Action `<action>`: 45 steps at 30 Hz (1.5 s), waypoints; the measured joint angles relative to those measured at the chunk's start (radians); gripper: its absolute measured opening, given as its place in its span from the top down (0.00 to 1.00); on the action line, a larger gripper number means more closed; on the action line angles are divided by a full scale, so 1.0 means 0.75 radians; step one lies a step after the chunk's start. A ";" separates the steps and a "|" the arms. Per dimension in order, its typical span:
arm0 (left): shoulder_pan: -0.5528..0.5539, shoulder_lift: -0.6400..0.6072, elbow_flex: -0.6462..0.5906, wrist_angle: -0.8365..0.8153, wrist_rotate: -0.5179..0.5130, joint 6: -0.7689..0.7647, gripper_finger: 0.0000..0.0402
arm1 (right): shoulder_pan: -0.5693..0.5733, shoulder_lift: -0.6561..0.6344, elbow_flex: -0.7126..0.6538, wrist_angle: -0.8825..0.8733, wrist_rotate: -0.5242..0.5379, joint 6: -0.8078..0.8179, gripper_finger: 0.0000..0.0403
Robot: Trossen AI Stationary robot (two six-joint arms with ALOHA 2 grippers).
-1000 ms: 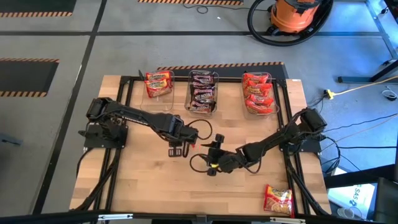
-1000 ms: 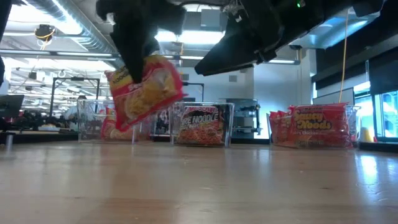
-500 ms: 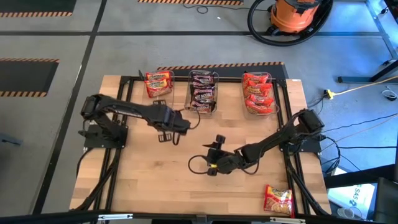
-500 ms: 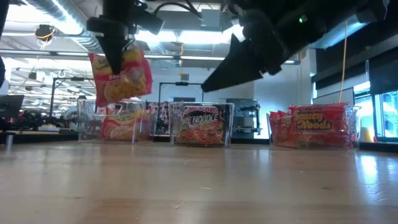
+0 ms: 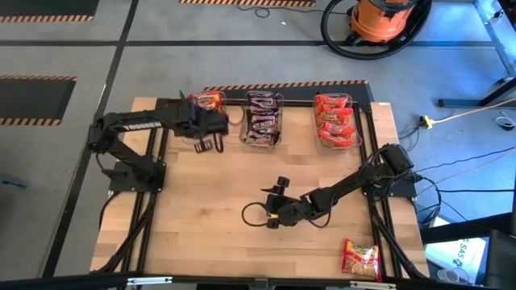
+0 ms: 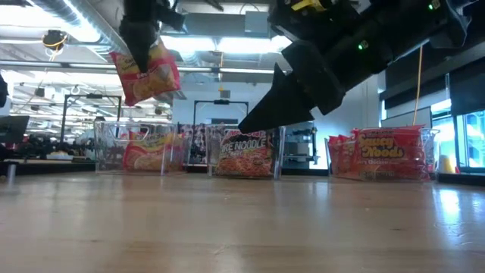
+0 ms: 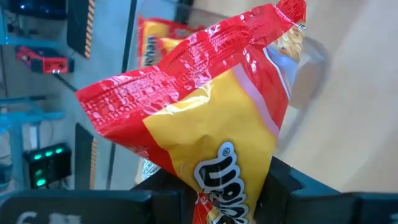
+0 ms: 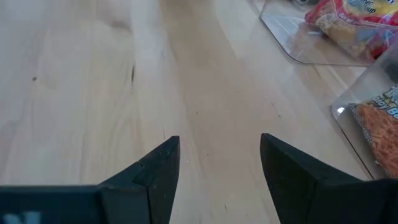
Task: Sort Maruchan noodles
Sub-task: Put the red noodle pack into the left transparent bin
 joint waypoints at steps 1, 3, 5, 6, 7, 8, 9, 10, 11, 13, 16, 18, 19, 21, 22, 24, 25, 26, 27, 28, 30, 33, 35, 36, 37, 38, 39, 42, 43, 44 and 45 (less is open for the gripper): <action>0.037 0.000 0.000 0.006 -0.007 0.024 0.72 | -0.001 0.000 0.000 0.000 0.000 0.000 0.51; 0.116 0.011 0.000 0.035 -0.011 0.085 0.72 | -0.008 0.000 0.000 0.001 0.000 -0.001 0.51; 0.193 0.024 -0.011 0.097 0.000 0.148 0.72 | -0.017 0.000 0.000 -0.001 -0.012 -0.001 0.51; 0.228 0.029 -0.021 0.144 0.019 0.186 0.72 | -0.017 0.000 0.000 -0.001 -0.021 -0.002 0.51; 0.264 0.032 -0.037 0.190 0.043 0.226 0.72 | -0.017 0.000 0.000 -0.002 -0.034 -0.002 0.51; 0.297 0.035 -0.058 0.235 0.072 0.263 0.72 | -0.017 0.000 0.000 -0.003 -0.035 -0.003 0.51; 0.330 0.037 -0.083 0.283 0.102 0.301 0.72 | -0.017 0.000 0.000 -0.003 -0.034 -0.006 0.51; 0.360 0.038 -0.109 0.331 0.129 0.337 0.72 | -0.017 0.000 0.000 -0.002 -0.034 -0.006 0.51; 0.388 0.038 -0.137 0.381 0.150 0.369 0.72 | -0.017 0.000 0.000 -0.003 -0.034 -0.006 0.51; 0.440 0.038 -0.194 0.462 0.185 0.418 0.72 | -0.017 0.000 0.000 -0.003 -0.034 -0.007 0.51; 0.502 0.038 -0.280 0.567 0.224 0.452 0.72 | -0.017 0.000 0.000 -0.004 -0.034 -0.007 0.51; 0.532 0.038 -0.339 0.601 0.239 0.480 0.72 | -0.017 0.000 0.000 -0.003 -0.034 -0.007 0.51; 0.543 0.038 -0.366 0.603 0.237 0.490 0.72 | -0.017 0.000 0.000 -0.003 -0.034 -0.007 0.51; 0.567 0.038 -0.416 0.608 0.238 0.494 0.72 | -0.017 0.000 0.000 -0.003 -0.034 -0.008 0.51; 0.577 0.038 -0.440 0.622 0.236 0.494 0.72 | -0.017 -0.001 0.000 -0.003 -0.034 -0.008 0.51; 0.598 0.038 -0.489 0.645 0.245 0.495 0.72 | -0.017 0.000 0.000 -0.003 -0.034 -0.010 0.51; 0.605 0.038 -0.510 0.661 0.254 0.495 0.72 | -0.017 0.000 0.000 -0.002 -0.034 -0.013 0.51; 0.609 0.037 -0.530 0.692 0.266 0.495 0.72 | -0.017 -0.001 0.000 -0.002 -0.034 -0.020 0.51; 0.613 0.037 -0.550 0.727 0.286 0.495 0.72 | -0.017 -0.001 0.000 -0.002 -0.034 -0.026 0.51; 0.614 0.037 -0.566 0.758 0.317 0.495 0.72 | -0.017 -0.001 0.000 -0.002 -0.034 -0.026 0.51; 0.613 0.037 -0.587 0.806 0.346 0.497 0.72 | -0.017 -0.001 0.000 -0.002 -0.034 -0.025 0.51; 0.612 0.037 -0.615 0.870 0.348 0.504 0.72 | -0.017 -0.001 0.000 -0.002 -0.034 -0.025 0.51; 0.613 0.037 -0.635 0.891 0.346 0.505 0.72 | -0.017 -0.001 0.000 -0.002 -0.034 -0.025 0.51; 0.613 0.037 -0.646 0.901 0.345 0.510 0.72 | -0.017 -0.001 0.000 -0.002 -0.034 -0.025 0.51; 0.613 0.036 -0.660 0.916 0.345 0.523 0.72 | -0.017 -0.001 0.000 -0.001 -0.034 -0.025 0.51; 0.612 0.036 -0.674 0.931 0.344 0.540 0.72 | -0.017 -0.001 0.000 -0.002 -0.034 -0.025 0.51; 0.611 0.036 -0.686 0.941 0.343 0.558 0.72 | -0.017 -0.001 0.000 -0.002 -0.034 -0.025 0.51; 0.613 0.036 -0.702 0.955 0.350 0.580 0.72 | -0.017 -0.001 0.000 -0.001 -0.034 -0.025 0.51; 0.612 0.036 -0.700 0.960 0.351 0.585 0.72 | -0.017 -0.001 0.000 -0.001 -0.034 -0.025 0.51; 0.612 0.036 -0.696 0.960 0.354 0.586 0.72 | -0.017 -0.001 0.000 -0.001 -0.034 -0.025 0.51; 0.612 0.037 -0.688 0.958 0.360 0.587 0.72 | -0.017 -0.001 0.000 -0.001 -0.034 -0.025 0.51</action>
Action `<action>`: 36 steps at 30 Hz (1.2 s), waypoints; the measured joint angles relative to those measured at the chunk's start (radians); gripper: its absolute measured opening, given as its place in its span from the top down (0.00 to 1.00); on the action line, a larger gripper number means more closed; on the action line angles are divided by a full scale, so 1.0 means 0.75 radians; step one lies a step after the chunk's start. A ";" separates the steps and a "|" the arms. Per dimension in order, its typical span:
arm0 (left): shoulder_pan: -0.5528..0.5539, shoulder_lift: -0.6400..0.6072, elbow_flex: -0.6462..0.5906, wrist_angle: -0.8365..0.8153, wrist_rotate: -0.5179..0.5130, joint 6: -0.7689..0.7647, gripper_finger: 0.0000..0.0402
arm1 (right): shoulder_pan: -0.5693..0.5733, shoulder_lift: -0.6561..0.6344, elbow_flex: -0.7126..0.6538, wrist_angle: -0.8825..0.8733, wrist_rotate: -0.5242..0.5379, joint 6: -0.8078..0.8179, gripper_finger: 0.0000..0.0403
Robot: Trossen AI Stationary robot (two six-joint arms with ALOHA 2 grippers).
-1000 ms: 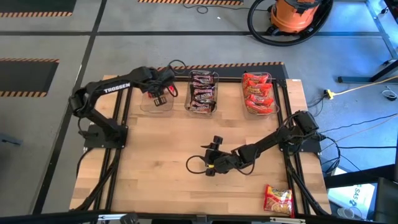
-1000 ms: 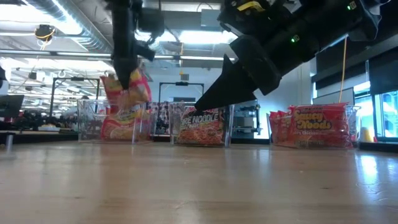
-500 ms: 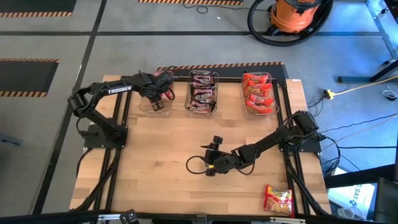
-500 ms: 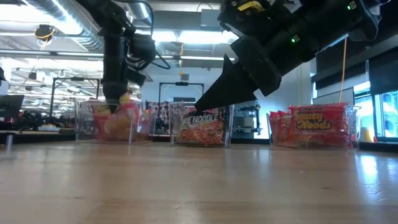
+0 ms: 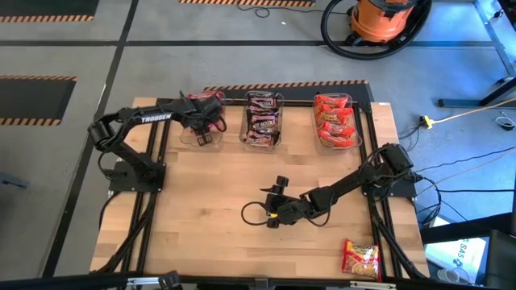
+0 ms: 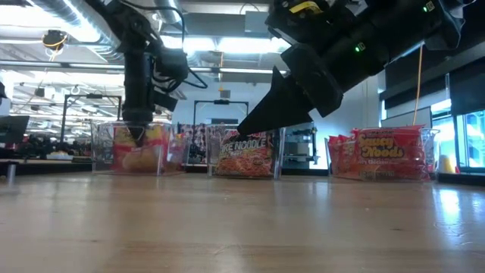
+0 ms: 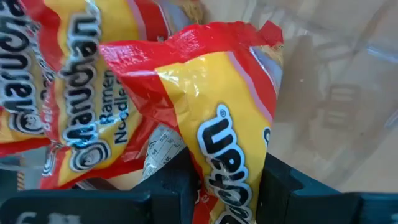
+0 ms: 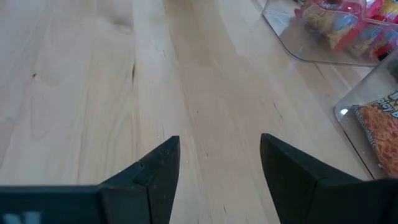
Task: Sort Maruchan noodles
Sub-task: Put the red noodle pack into the left transparent bin
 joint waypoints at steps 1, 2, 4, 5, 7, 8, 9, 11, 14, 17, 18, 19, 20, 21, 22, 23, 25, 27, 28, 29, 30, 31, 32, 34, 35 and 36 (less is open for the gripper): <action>0.000 0.000 0.011 -0.001 0.008 0.003 0.72 | 0.000 0.000 0.000 0.000 0.000 0.000 0.51; 0.000 0.000 0.021 0.002 0.010 0.009 0.72 | 0.000 0.000 0.000 0.000 0.000 0.000 0.51; 0.000 0.000 0.032 0.006 0.011 0.012 0.72 | 0.000 0.000 0.000 0.001 0.000 0.000 0.51; 0.000 0.000 0.033 0.006 0.011 0.013 0.72 | 0.000 0.000 0.000 0.001 0.000 0.000 0.51; 0.004 0.000 0.033 0.008 0.015 0.019 0.71 | 0.000 0.000 0.000 0.001 0.000 0.001 0.51; 0.009 0.000 0.033 0.008 0.017 0.021 0.70 | 0.000 0.000 0.000 0.001 0.000 0.000 0.51; 0.015 0.000 0.033 0.009 0.016 0.021 0.69 | 0.000 0.000 0.000 0.001 0.000 0.000 0.51; 0.027 0.000 0.033 0.014 0.015 0.023 0.64 | 0.000 0.000 0.000 0.001 -0.001 -0.001 0.51; 0.043 0.000 0.034 0.054 0.013 0.034 0.57 | 0.000 0.000 0.000 0.001 -0.001 -0.001 0.51; 0.051 0.000 0.034 0.096 -0.053 0.032 0.53 | 0.000 0.000 0.000 0.001 -0.009 -0.001 0.51; 0.050 0.000 0.034 0.108 -0.083 0.027 0.53 | 0.000 0.000 0.000 0.001 -0.011 -0.001 0.51; 0.050 0.000 0.034 0.115 -0.101 0.019 0.52 | 0.000 0.000 0.000 0.001 -0.012 -0.003 0.51; 0.049 0.000 0.034 0.116 -0.102 0.015 0.52 | 0.000 0.000 0.000 0.001 -0.012 -0.006 0.51; 0.046 0.000 0.034 0.115 -0.100 0.017 0.52 | 0.000 -0.001 0.000 0.001 -0.013 -0.006 0.51; 0.041 -0.002 0.034 0.113 -0.097 0.017 0.52 | 0.000 -0.001 0.000 0.001 -0.013 -0.006 0.51; 0.035 -0.006 0.034 0.108 -0.096 0.016 0.52 | 0.000 -0.001 -0.001 0.001 -0.013 -0.006 0.51; 0.020 -0.020 0.034 0.097 -0.098 0.012 0.52 | 0.000 -0.001 -0.001 0.001 -0.013 -0.010 0.51; 0.002 -0.048 0.034 0.080 -0.106 0.011 0.52 | 0.000 -0.001 -0.001 0.001 -0.014 -0.010 0.51; -0.010 -0.067 0.034 0.077 -0.116 0.002 0.52 | 0.000 -0.001 0.000 0.003 -0.019 -0.010 0.51; -0.023 -0.088 0.034 0.078 -0.132 -0.011 0.52 | 0.000 -0.001 0.000 0.005 -0.028 -0.010 0.51; -0.035 -0.112 0.035 0.076 -0.145 -0.020 0.52 | 0.000 -0.001 -0.001 0.008 -0.036 -0.007 0.51; -0.047 -0.143 0.035 0.071 -0.149 -0.030 0.52 | 0.000 -0.001 -0.001 0.010 -0.037 0.001 0.51; -0.061 -0.174 0.035 0.066 -0.151 -0.043 0.52 | 0.000 -0.001 -0.001 0.010 -0.039 0.023 0.51; -0.095 -0.239 0.036 0.061 -0.155 -0.072 0.52 | 0.000 -0.002 -0.001 0.002 -0.101 0.055 0.51; -0.111 -0.272 0.036 0.054 -0.153 -0.095 0.52 | 0.000 -0.002 -0.001 -0.003 -0.148 0.039 0.51; -0.134 -0.306 0.036 0.051 -0.149 -0.125 0.52 | 0.000 -0.009 -0.001 -0.014 -0.190 0.021 0.51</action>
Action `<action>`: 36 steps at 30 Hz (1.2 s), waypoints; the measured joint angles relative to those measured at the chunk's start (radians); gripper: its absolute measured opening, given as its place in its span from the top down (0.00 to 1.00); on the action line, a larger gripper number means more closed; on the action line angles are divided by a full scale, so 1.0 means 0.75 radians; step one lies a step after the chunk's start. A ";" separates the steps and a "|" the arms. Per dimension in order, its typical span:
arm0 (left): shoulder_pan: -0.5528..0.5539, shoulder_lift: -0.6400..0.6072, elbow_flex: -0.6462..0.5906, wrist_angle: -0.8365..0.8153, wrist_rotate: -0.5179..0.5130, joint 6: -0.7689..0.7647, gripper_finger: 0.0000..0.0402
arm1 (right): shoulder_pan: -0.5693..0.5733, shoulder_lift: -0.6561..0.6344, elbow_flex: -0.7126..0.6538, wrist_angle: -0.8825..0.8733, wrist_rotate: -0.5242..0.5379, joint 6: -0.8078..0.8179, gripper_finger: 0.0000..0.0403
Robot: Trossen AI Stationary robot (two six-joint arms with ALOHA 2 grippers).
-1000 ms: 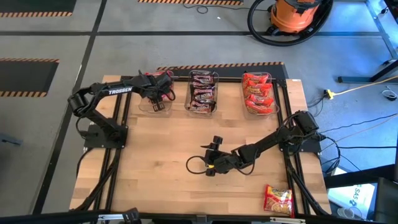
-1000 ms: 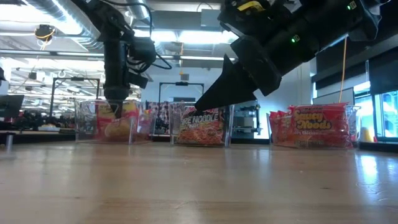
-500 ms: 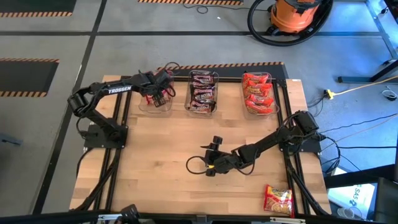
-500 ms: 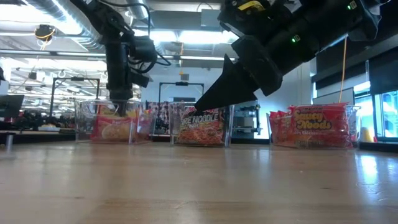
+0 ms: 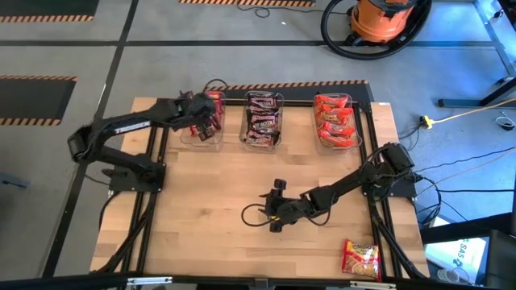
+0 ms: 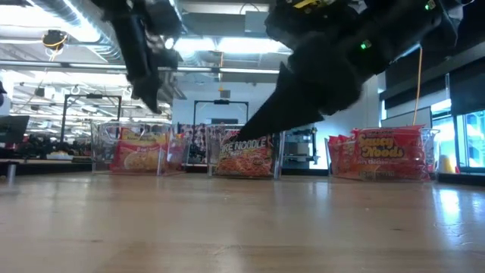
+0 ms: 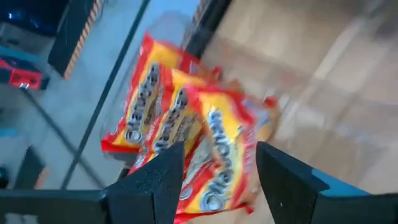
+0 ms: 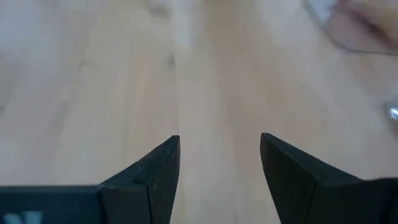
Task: Sort Maruchan noodles
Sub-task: Put the red noodle pack into the left transparent bin
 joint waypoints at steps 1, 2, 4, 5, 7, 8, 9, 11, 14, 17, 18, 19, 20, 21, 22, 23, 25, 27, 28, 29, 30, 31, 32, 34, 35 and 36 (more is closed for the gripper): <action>-0.024 -0.034 0.000 0.000 0.017 -0.036 0.52 | 0.003 -0.015 0.000 -0.015 -0.022 -0.021 0.51; -0.047 -0.065 0.000 -0.005 0.052 -0.082 0.52 | 0.005 -0.038 0.002 -0.037 -0.031 -0.024 0.51; -0.097 -0.118 0.000 -0.024 0.167 -0.188 0.52 | 0.026 -0.115 0.023 -0.157 -0.057 0.000 0.51; -0.124 -0.139 0.000 -0.047 0.252 -0.248 0.52 | 0.037 -0.160 0.036 -0.241 -0.064 0.023 0.51; -0.190 -0.177 -0.020 -0.059 0.424 -0.368 0.52 | 0.064 -0.252 0.058 -0.432 -0.099 0.107 0.52; -0.231 -0.188 -0.037 -0.057 0.483 -0.424 0.52 | 0.077 -0.301 0.064 -0.541 -0.127 0.160 0.53; -0.283 -0.196 -0.057 -0.038 0.514 -0.462 0.52 | 0.087 -0.346 0.069 -0.641 -0.165 0.220 0.55; -0.397 -0.204 -0.115 0.026 0.533 -0.505 0.52 | 0.109 -0.441 0.075 -0.812 -0.268 0.372 0.58; -0.564 -0.203 -0.209 0.164 0.536 -0.552 0.52 | 0.161 -0.558 0.076 -1.028 -0.454 0.651 0.64; -0.715 -0.195 -0.296 0.337 0.533 -0.601 0.52 | 0.254 -0.625 0.076 -1.194 -0.568 0.952 0.69; -0.762 -0.195 -0.325 0.394 0.533 -0.616 0.52 | 0.291 -0.635 0.076 -1.223 -0.569 1.038 0.71; -0.805 -0.195 -0.353 0.458 0.531 -0.624 0.52 | 0.331 -0.640 0.076 -1.262 -0.573 1.123 0.72; -0.845 -0.195 -0.378 0.538 0.520 -0.627 0.52 | 0.372 -0.640 0.076 -1.293 -0.581 1.212 0.74; -0.882 -0.195 -0.401 0.611 0.501 -0.627 0.52 | 0.413 -0.638 0.075 -1.310 -0.598 1.303 0.76; -0.915 -0.196 -0.422 0.671 0.478 -0.627 0.52 | 0.450 -0.631 0.076 -1.317 -0.621 1.389 0.77; -0.944 -0.196 -0.437 0.718 0.458 -0.627 0.52 | 0.488 -0.620 0.076 -1.328 -0.641 1.467 0.79; -0.996 -0.196 -0.464 0.794 0.417 -0.628 0.52 | 0.565 -0.598 0.076 -1.358 -0.687 1.616 0.82; -1.037 -0.196 -0.486 0.844 0.385 -0.633 0.52 | 0.635 -0.579 0.076 -1.387 -0.756 1.743 0.86; -1.054 -0.196 -0.492 0.851 0.372 -0.633 0.52 | 0.666 -0.569 0.076 -1.415 -0.802 1.814 0.88; -1.071 -0.196 -0.494 0.852 0.363 -0.633 0.52 | 0.694 -0.560 0.076 -1.434 -0.844 1.872 0.89; -1.083 -0.196 -0.495 0.852 0.351 -0.633 0.52 | 0.720 -0.551 0.075 -1.445 -0.881 1.921 0.91; -1.093 -0.196 -0.495 0.854 0.333 -0.633 0.52 | 0.744 -0.545 0.075 -1.456 -0.913 1.967 0.92; -1.100 -0.196 -0.495 0.855 0.312 -0.633 0.52 | 0.764 -0.540 0.075 -1.463 -0.938 2.010 0.94; -1.110 -0.196 -0.495 0.855 0.281 -0.634 0.52 | 0.798 -0.523 0.075 -1.464 -0.978 2.074 0.97; -1.112 -0.196 -0.495 0.855 0.270 -0.634 0.52 | 0.812 -0.513 0.075 -1.465 -0.987 2.085 0.98; -1.113 -0.196 -0.495 0.855 0.265 -0.635 0.52 | 0.824 -0.502 0.072 -1.461 -0.988 2.089 0.99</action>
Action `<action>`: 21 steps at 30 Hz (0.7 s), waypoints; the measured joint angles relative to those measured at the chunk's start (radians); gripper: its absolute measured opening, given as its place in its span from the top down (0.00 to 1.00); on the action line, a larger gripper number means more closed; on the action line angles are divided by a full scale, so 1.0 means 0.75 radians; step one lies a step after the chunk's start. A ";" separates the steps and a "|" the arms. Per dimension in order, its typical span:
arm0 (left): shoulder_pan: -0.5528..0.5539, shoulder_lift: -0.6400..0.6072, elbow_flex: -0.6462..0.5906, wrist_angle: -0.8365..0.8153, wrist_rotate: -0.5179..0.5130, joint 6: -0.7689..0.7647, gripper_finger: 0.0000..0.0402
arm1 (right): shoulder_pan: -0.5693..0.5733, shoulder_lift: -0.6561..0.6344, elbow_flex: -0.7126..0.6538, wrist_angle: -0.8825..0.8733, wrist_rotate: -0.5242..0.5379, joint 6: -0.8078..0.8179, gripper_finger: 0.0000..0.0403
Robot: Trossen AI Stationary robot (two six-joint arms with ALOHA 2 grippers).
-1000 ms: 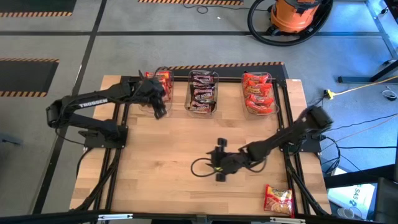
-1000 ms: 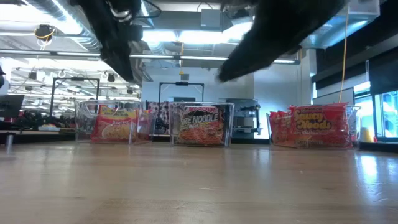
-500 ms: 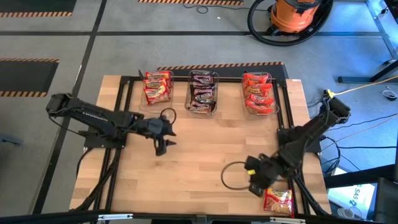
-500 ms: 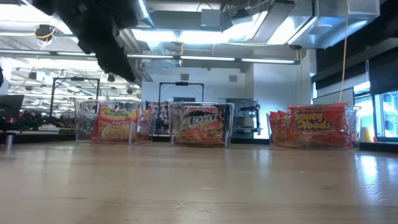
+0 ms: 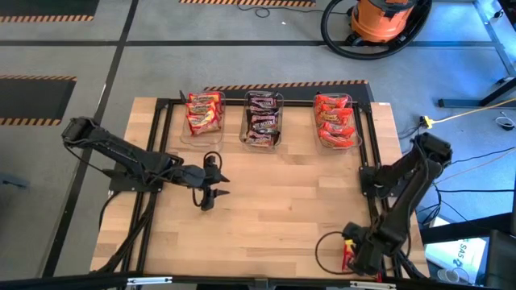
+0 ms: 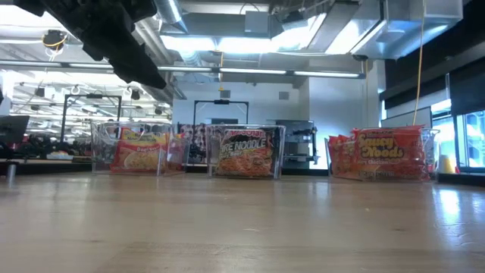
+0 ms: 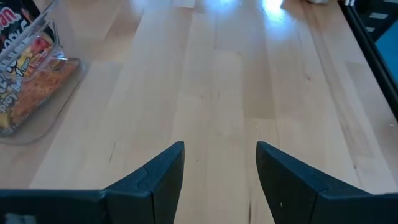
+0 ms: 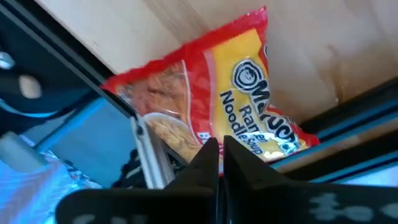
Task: Sort Maruchan noodles
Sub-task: Put the red noodle pack into the left transparent bin
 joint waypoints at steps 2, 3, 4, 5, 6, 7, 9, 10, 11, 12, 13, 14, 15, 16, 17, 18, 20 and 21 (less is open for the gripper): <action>0.000 0.000 0.000 0.000 -0.001 0.000 0.52 | 0.013 0.020 -0.032 0.022 -0.020 -0.015 1.00; 0.001 0.000 0.000 0.000 -0.002 0.000 0.52 | 0.014 0.032 -0.057 0.037 -0.055 -0.016 0.99; 0.000 0.000 0.000 0.000 -0.002 0.000 0.52 | 0.013 0.043 -0.082 0.068 -0.107 -0.016 0.99; 0.000 0.000 0.000 0.000 -0.002 0.000 0.52 | 0.011 0.049 -0.100 0.105 -0.159 -0.011 0.99; 0.000 0.000 0.000 0.000 -0.003 -0.001 0.52 | 0.009 0.051 -0.114 0.140 -0.202 -0.009 0.99; 0.000 0.000 0.000 0.000 -0.003 -0.002 0.52 | 0.009 0.053 -0.121 0.163 -0.220 -0.009 0.99; 0.000 0.000 0.000 0.000 -0.003 -0.002 0.52 | 0.009 0.060 -0.125 0.175 -0.204 -0.019 0.99; 0.000 0.000 0.000 0.000 -0.003 -0.002 0.52 | 0.009 0.061 -0.126 0.175 -0.180 -0.026 0.99; 0.000 0.000 0.000 0.000 -0.003 -0.001 0.52 | 0.009 0.061 -0.126 0.181 -0.152 -0.037 0.99; 0.000 0.000 0.000 0.000 -0.004 -0.001 0.52 | 0.008 0.062 -0.126 0.191 -0.115 -0.053 0.99; 0.001 0.000 0.000 0.000 -0.005 -0.001 0.52 | 0.003 0.068 -0.125 0.203 -0.075 -0.070 0.99; 0.001 0.000 0.000 0.000 -0.005 -0.001 0.52 | -0.004 0.078 -0.125 0.223 -0.041 -0.100 0.99; 0.000 0.000 0.000 0.000 -0.008 -0.001 0.52 | -0.012 0.087 -0.125 0.247 -0.016 -0.135 0.99; 0.000 0.000 0.000 0.000 -0.010 -0.001 0.52 | -0.020 0.096 -0.125 0.264 0.004 -0.171 0.99; 0.000 0.000 0.000 0.001 -0.010 -0.001 0.52 | -0.037 0.102 -0.125 0.268 0.030 -0.203 0.99; 0.000 0.000 0.000 0.001 -0.010 -0.001 0.52 | -0.056 0.110 -0.125 0.274 0.052 -0.232 0.99; 0.000 0.000 0.000 0.001 -0.010 -0.002 0.52 | -0.103 0.121 -0.125 0.300 0.127 -0.295 0.99; 0.001 0.000 0.000 0.001 -0.014 -0.001 0.52 | -0.130 0.120 -0.125 0.309 0.182 -0.334 0.99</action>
